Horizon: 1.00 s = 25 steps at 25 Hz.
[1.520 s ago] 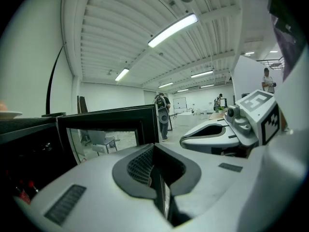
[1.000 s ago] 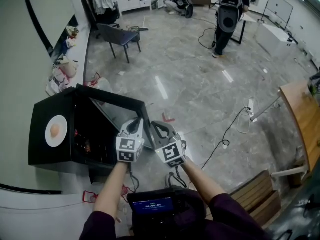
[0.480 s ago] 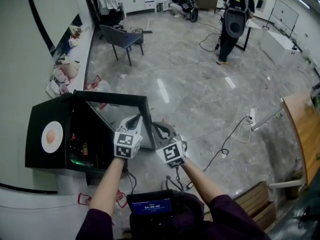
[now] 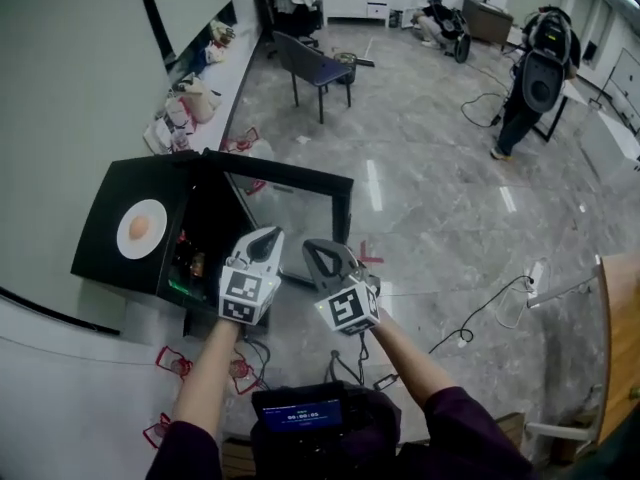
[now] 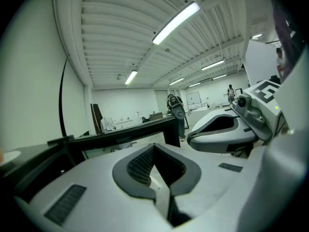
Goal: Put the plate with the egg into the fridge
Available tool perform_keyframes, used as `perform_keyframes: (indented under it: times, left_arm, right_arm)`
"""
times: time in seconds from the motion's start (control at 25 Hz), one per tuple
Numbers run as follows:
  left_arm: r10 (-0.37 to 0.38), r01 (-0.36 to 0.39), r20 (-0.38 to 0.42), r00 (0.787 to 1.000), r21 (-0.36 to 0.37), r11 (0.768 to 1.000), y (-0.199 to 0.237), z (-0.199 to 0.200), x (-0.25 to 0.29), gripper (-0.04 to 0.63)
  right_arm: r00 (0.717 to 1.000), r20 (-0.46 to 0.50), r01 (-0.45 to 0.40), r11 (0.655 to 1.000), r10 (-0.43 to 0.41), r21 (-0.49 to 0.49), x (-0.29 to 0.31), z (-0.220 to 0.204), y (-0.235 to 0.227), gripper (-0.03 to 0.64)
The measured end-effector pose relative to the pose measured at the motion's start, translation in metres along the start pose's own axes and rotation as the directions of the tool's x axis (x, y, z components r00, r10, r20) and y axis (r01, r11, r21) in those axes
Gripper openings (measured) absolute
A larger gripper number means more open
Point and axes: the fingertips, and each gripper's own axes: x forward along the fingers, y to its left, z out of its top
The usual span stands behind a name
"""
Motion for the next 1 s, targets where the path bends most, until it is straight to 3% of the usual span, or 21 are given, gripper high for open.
perform_keyframes:
  times: [0.24, 0.44, 0.56, 0.64, 0.84, 1.0]
  left_arm:
    - [0.138, -0.134, -0.054, 0.989, 0.072, 0.988, 0.057, 0.017, -0.095, 0.009]
    - [0.190, -0.181, -0.111, 0.976, 0.080, 0.980, 0.108, 0.017, -0.169, 0.009]
    - [0.211, -0.208, -0.090, 0.973, 0.045, 0.977, 0.130, 0.032, -0.205, 0.009]
    - [0.229, -0.224, -0.099, 0.968, 0.067, 0.972, 0.148, 0.037, -0.222, 0.009]
    - [0.238, -0.188, -0.265, 0.934, 0.199, 0.962, 0.207, 0.017, -0.242, 0.009]
    - [0.212, -0.114, -0.428, 0.878, 0.242, 0.963, 0.244, -0.006, -0.240, 0.011]
  right_arm:
    - [0.967, 0.120, -0.206, 0.965, 0.226, -0.161, 0.046, 0.075, 0.064, 0.009]
    - [0.911, 0.112, -0.333, 0.869, 0.396, -0.368, 0.092, 0.121, 0.125, 0.009]
    - [0.881, 0.064, -0.383, 0.785, 0.469, -0.487, 0.110, 0.141, 0.144, 0.011]
    - [0.864, 0.038, -0.395, 0.724, 0.502, -0.566, 0.119, 0.154, 0.152, 0.011]
    - [0.833, -0.011, -0.354, 0.516, 0.554, -0.780, 0.139, 0.164, 0.164, 0.011]
    - [0.793, -0.050, -0.349, 0.385, 0.607, -0.854, 0.153, 0.156, 0.174, 0.011]
